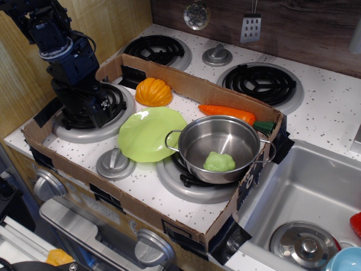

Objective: Take broccoli out of pan

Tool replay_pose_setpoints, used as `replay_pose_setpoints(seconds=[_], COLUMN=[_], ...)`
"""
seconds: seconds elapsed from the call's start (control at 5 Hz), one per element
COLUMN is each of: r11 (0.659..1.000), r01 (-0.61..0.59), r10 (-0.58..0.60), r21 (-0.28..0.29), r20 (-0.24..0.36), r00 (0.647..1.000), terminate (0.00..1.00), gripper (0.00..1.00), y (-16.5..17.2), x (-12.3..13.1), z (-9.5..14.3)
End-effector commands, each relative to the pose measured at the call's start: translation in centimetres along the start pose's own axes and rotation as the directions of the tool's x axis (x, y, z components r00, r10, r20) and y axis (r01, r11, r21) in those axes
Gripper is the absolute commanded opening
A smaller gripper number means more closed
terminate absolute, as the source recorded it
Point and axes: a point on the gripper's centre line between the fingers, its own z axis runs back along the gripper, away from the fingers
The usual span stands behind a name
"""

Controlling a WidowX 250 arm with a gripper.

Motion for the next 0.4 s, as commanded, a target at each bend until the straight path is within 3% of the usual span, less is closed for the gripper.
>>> replay_pose_setpoints(seconds=[0.0,0.2], r11=[1.000,0.999], r01=[0.000,-0.046], r10=[0.000,0.046], r21=[0.000,-0.010], r20=[0.000,-0.002], r00=[1.000,0.999], terminate=[0.00,0.00], gripper=[1.00,1.00], y=[0.00,-0.14], x=[0.00,0.88], z=[0.00,0.74])
